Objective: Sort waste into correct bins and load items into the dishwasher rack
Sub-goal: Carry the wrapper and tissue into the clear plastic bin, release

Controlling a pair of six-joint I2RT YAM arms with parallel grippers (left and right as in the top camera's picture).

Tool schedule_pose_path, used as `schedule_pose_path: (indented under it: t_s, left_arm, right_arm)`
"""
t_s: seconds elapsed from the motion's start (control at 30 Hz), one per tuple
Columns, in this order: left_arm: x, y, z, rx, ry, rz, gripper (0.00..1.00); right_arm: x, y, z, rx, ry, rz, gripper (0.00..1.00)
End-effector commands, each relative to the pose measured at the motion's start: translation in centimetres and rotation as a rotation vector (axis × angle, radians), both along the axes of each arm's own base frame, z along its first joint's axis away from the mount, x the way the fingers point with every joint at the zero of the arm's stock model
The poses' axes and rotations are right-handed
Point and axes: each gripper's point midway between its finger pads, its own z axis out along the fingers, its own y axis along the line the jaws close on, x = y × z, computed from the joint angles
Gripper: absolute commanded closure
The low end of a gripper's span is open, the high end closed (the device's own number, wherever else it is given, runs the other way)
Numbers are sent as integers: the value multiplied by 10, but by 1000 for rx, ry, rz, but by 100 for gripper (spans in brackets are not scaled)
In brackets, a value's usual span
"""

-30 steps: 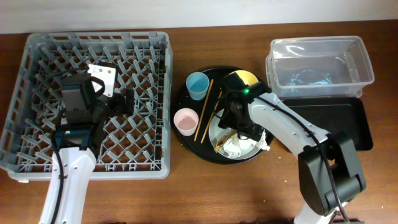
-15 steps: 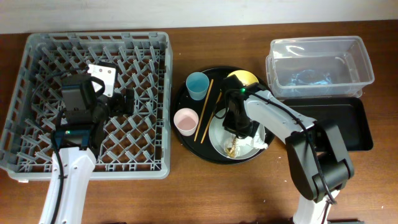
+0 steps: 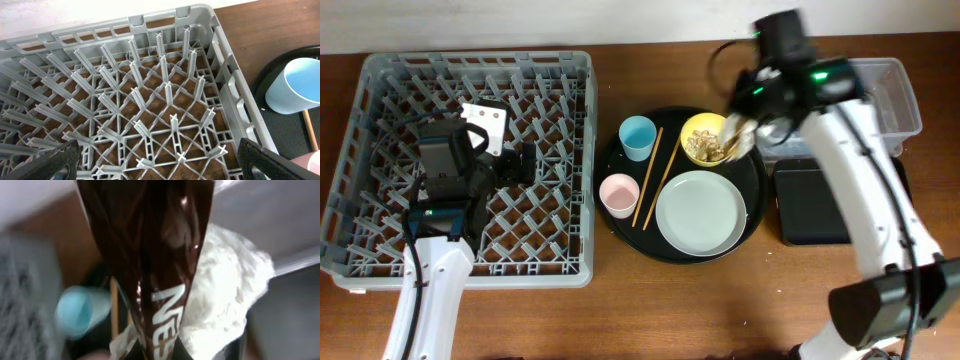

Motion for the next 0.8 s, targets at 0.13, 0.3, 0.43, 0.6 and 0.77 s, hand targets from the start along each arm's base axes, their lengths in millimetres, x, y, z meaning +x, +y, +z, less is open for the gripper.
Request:
schedule_pose_path:
  t_s: [0.13, 0.3, 0.43, 0.6, 0.77]
  left_arm:
    - [2, 0, 12, -18, -27, 4, 0]
    - [2, 0, 12, -18, -27, 5, 0]
    - [2, 0, 12, -18, -27, 4, 0]
    - [2, 0, 12, -18, -27, 5, 0]
    - [2, 0, 12, -18, -27, 4, 0]
  right_arm:
    - [72, -156, -21, -97, -175, -472, 96]
    - [106, -162, -69, -101, -169, -479, 96]
    - [107, -162, -82, -103, -142, -475, 95]
    - [105, -149, -85, -93, -109, -357, 32]
    - [94, -110, -32, -38, -155, -64, 26]
